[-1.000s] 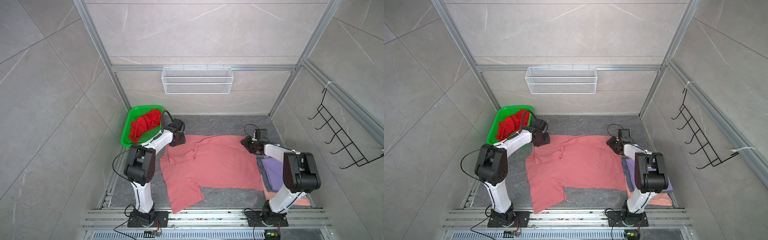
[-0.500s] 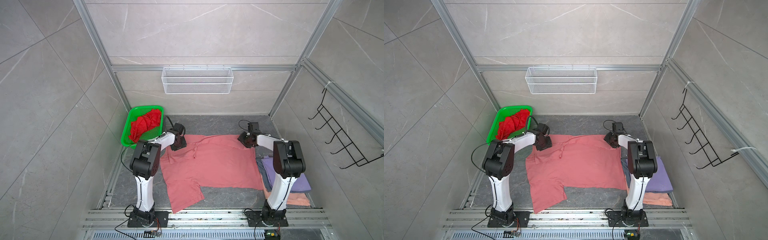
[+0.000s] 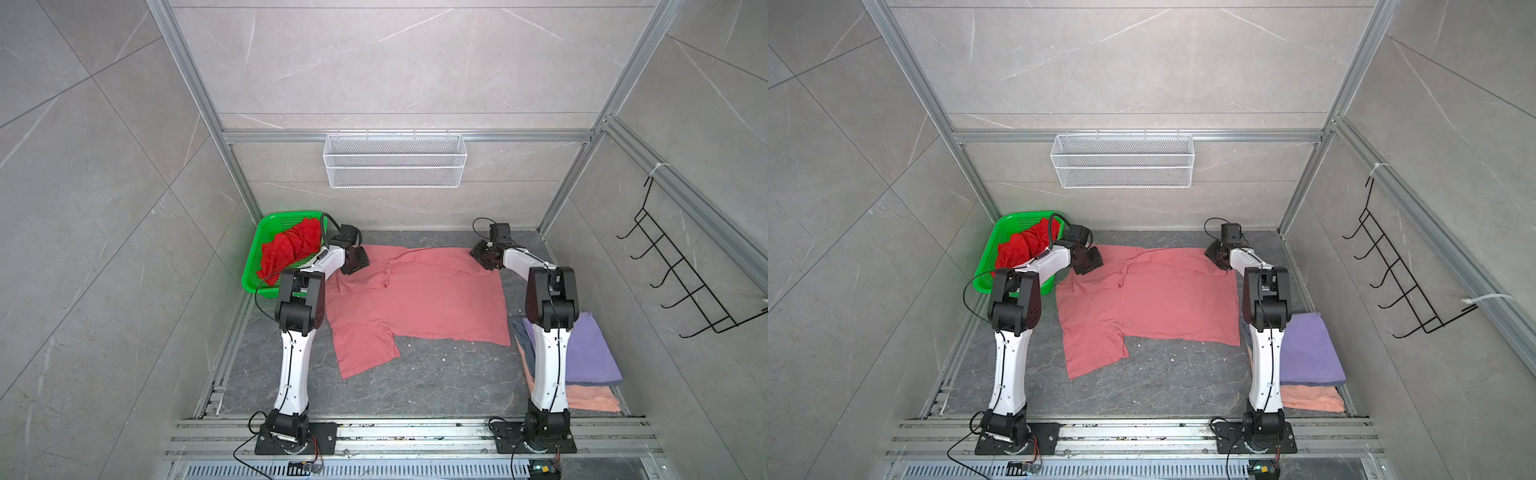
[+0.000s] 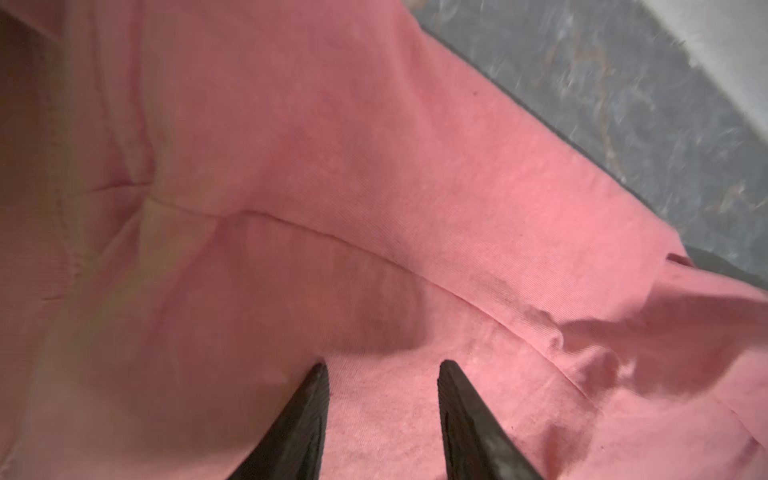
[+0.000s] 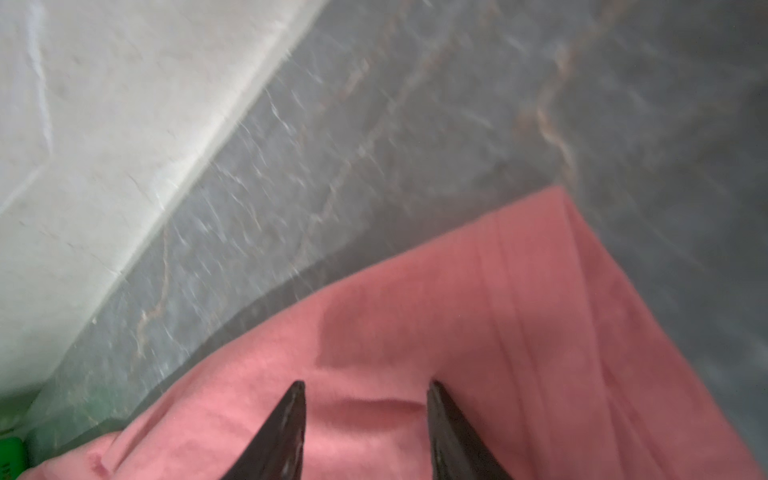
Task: Fold and stack the t-shirts
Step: 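Move both open grippers inward over the middle of the shirt, then move both grippers to the shirt's near hem and pinch its corners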
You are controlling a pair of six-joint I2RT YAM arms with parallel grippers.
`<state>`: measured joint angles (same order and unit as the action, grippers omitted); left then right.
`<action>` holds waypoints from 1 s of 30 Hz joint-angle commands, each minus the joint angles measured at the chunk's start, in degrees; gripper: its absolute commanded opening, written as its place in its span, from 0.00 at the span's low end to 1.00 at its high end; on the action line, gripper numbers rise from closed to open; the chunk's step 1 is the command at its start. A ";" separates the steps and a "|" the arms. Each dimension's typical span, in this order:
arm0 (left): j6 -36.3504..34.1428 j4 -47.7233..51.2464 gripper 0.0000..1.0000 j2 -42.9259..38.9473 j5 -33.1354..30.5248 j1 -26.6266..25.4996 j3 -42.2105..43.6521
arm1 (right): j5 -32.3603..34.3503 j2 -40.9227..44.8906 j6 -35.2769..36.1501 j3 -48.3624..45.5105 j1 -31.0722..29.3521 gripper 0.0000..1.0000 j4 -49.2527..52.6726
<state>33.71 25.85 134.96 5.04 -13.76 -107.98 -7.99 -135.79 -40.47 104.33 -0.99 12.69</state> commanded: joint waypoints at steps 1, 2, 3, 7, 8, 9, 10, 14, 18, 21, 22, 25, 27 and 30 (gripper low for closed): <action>-3.95 0.78 0.47 2.01 4.31 0.56 -0.83 | -2.52 -2.25 4.33 4.45 0.16 0.48 0.92; -4.44 -0.14 0.47 1.26 5.72 0.67 -0.76 | -2.40 -1.27 5.81 4.17 -0.09 0.48 -0.53; -5.43 -1.03 0.47 -0.05 6.83 0.70 -0.34 | -2.85 0.47 8.49 2.69 -0.27 0.48 -3.19; -8.19 -7.20 0.48 -10.30 8.55 0.66 6.94 | -1.18 11.53 15.46 -5.31 -0.96 0.50 -6.88; -8.49 -9.04 0.49 -13.64 8.69 0.66 9.67 | -0.20 14.83 16.59 -7.95 -1.20 0.51 -6.90; -8.89 -10.57 0.50 -16.20 8.97 0.66 11.97 | 0.35 17.62 17.35 -10.31 -1.16 0.51 -6.97; -9.14 -11.69 0.51 -19.12 8.73 0.67 14.29 | 1.11 21.01 17.48 -13.20 -1.23 0.52 -6.56; -9.89 -6.43 0.53 -27.58 6.58 0.69 19.19 | 5.11 32.61 14.80 -22.85 -1.29 0.56 -0.67; -6.98 1.14 0.53 -35.45 3.92 0.31 27.07 | 4.42 42.86 12.42 -32.24 -1.74 0.57 6.33; -4.12 4.33 0.53 -42.94 1.96 -0.15 36.49 | 4.56 51.23 10.97 -41.44 -2.49 0.59 9.15; -3.25 5.44 0.53 -45.23 1.21 -0.50 39.25 | 5.09 53.34 10.59 -43.57 -2.69 0.59 10.42; -0.53 10.19 0.53 -52.07 -2.06 -3.05 46.60 | 5.11 60.06 9.20 -50.96 -3.37 0.60 12.85; 1.29 13.20 0.53 -55.45 -4.30 -5.49 50.23 | 4.74 63.90 7.96 -55.15 -4.04 0.60 13.91; 5.09 15.89 0.53 -59.69 -5.20 -8.20 55.69 | 4.82 69.05 6.07 -60.13 -4.88 0.60 15.04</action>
<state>34.04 36.14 79.88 2.63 -20.10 -54.50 -4.01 -71.35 -31.57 46.96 -5.19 24.53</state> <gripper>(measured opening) 0.528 0.599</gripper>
